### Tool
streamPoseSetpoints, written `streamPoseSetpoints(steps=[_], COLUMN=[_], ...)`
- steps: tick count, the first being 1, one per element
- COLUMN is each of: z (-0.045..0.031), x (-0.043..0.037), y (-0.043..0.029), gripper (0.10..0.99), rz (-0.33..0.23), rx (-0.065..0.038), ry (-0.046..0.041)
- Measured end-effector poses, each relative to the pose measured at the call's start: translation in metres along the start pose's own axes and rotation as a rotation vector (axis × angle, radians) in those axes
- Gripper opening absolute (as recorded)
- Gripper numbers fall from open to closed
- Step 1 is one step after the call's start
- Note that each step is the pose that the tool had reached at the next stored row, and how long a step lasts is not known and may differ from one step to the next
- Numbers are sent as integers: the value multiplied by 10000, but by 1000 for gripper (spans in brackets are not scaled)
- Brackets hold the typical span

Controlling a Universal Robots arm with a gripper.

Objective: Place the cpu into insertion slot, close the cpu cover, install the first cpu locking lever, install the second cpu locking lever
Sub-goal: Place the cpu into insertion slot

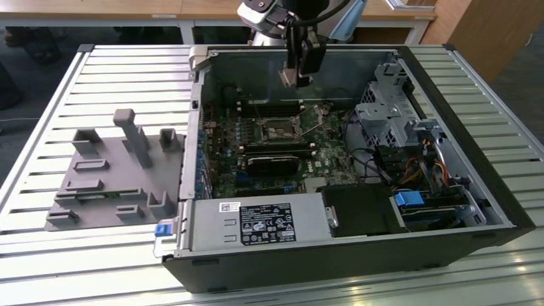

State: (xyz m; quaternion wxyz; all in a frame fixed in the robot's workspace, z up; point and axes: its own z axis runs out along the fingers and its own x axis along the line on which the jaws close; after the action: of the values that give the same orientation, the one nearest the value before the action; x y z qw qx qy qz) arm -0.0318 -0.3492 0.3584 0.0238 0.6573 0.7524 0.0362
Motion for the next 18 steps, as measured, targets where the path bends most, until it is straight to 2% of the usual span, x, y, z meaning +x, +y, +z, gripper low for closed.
streamPoseSetpoints(steps=[18], z=[62], x=[-1], y=[-5], gripper=[525], rz=[2], rx=[0], ry=[0])
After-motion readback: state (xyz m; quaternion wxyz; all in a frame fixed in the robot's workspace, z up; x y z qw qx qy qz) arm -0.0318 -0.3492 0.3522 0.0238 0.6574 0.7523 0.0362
